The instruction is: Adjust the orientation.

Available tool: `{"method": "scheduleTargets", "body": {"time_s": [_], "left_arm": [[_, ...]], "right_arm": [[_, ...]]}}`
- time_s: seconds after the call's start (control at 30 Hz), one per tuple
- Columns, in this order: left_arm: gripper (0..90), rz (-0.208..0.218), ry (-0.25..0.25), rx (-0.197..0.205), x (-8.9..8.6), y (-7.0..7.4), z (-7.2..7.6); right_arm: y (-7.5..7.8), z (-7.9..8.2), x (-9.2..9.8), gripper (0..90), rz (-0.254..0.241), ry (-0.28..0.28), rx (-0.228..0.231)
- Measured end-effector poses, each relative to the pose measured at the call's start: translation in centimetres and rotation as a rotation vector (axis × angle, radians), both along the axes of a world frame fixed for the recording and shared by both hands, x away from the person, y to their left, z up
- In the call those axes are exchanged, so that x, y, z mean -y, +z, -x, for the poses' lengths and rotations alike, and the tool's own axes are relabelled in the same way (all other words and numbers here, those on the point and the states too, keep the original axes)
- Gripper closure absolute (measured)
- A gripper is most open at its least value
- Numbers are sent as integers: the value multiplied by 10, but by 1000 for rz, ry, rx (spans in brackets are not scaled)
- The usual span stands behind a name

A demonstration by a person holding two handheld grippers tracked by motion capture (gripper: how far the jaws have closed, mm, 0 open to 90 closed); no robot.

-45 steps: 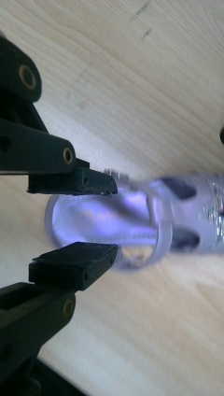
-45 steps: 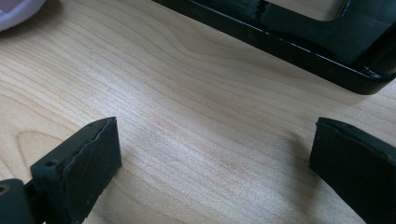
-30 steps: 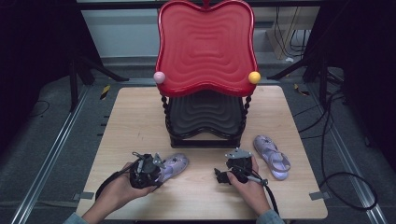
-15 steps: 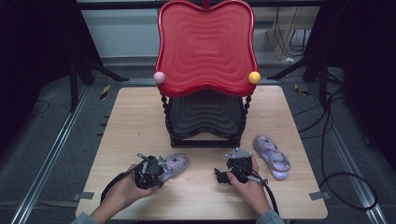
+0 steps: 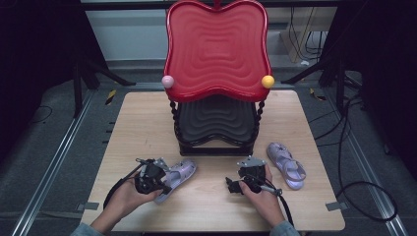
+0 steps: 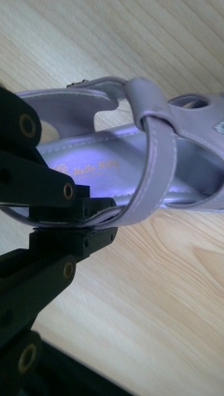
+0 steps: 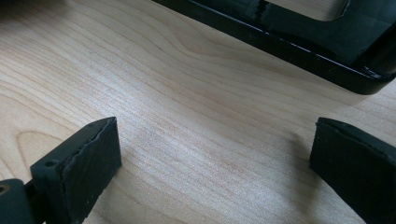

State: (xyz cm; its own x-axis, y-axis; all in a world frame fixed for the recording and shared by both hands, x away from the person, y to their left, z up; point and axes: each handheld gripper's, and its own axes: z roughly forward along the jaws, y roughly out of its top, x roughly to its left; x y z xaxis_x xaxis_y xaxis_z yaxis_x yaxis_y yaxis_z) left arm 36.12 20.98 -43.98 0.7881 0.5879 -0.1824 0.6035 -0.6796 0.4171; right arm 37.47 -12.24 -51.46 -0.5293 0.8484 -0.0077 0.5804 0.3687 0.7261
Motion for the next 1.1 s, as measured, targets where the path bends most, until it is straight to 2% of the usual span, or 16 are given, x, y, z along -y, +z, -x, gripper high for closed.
{"method": "scheduleTargets", "body": {"time_s": [0.2, 0.4, 0.53, 0.67, 1.1], "left_arm": [[863, 118, 11, 3, -1, 10, 4], [863, 225, -3, 25, 10, 33, 5], [863, 279, 7, 48, 19, 46, 2], [863, 314, 15, 81, 27, 53, -3], [862, 467, 97, 190, 53, 75, -16]], "right_arm": [[0, 0, 0, 22, 1, 0, 1], [0, 0, 0, 22, 1, 0, 0], [0, 0, 0, 22, 2, 0, 1], [0, 0, 0, 21, 1, 2, 2], [0, -1, 0, 21, 4, 5, 6]]}}
